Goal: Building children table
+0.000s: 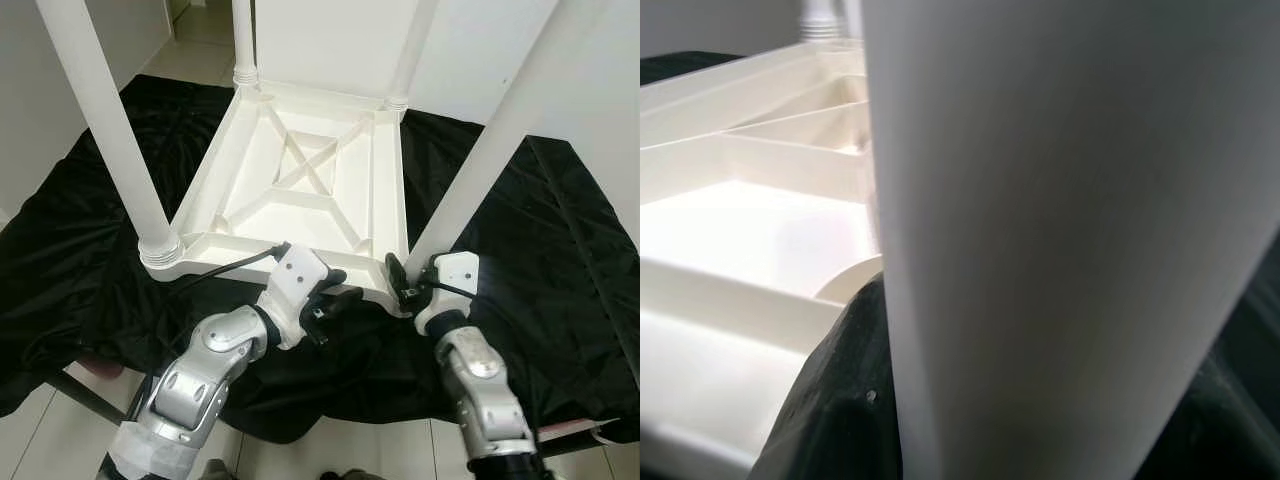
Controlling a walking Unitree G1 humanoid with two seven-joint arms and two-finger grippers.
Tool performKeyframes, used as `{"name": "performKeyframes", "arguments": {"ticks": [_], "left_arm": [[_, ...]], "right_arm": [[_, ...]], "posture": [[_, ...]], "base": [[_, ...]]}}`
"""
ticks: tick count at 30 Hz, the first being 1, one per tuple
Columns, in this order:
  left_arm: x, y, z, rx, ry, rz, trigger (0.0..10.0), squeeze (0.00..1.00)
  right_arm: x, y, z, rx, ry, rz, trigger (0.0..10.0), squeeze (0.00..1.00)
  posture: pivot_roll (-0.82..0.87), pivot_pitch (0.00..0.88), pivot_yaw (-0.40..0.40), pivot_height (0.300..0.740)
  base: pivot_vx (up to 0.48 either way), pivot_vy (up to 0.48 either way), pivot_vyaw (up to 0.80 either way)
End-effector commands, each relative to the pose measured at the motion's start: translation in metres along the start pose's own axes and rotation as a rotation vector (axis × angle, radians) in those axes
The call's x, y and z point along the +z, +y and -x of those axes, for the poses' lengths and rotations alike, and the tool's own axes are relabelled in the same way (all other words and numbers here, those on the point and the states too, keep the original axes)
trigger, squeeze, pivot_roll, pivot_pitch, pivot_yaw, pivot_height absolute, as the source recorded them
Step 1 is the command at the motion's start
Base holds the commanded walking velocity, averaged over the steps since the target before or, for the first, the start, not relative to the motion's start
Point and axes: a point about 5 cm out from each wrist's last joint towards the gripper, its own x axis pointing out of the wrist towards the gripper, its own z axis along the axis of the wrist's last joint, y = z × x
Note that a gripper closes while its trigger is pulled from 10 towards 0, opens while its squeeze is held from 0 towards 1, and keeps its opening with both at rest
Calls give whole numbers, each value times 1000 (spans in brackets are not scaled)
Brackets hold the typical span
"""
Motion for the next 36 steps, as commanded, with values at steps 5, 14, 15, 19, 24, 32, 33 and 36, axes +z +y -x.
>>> {"name": "performKeyframes", "arguments": {"ticks": [5,14,15,19,24,32,33,36], "left_arm": [[-1,-5,0,-13,5,2,10000,0],[-4,-7,2,-1,8,12,10000,0],[-3,-6,2,1,9,10,10000,0],[-3,-5,2,2,9,7,10000,0],[-2,-4,1,13,3,8,10000,0],[-3,-7,1,9,4,14,10000,0],[-3,-7,1,9,4,14,10000,0],[-3,-6,2,8,6,13,10000,0]], "right_arm": [[-2,-5,5,-174,30,82,10000,0],[-3,-3,7,-266,56,79,10000,0],[-2,-6,8,-280,58,83,10000,0],[-2,-8,9,-291,60,86,10000,0],[9,-17,11,-198,-15,71,10000,1000],[13,-29,10,14,-10,35,10000,0],[13,-29,10,14,-10,35,10000,0],[15,-30,5,181,7,30,10000,0]], "posture": [[78,84,-122,740],[86,82,-133,740],[86,82,-133,740],[86,82,-133,740],[77,83,-137,740],[65,93,-135,740],[65,93,-135,740],[63,95,-132,740]], "base": [[0,0,0],[0,0,0],[0,0,0],[0,0,0],[0,0,0],[0,0,0],[0,0,0],[0,0,0]]}}
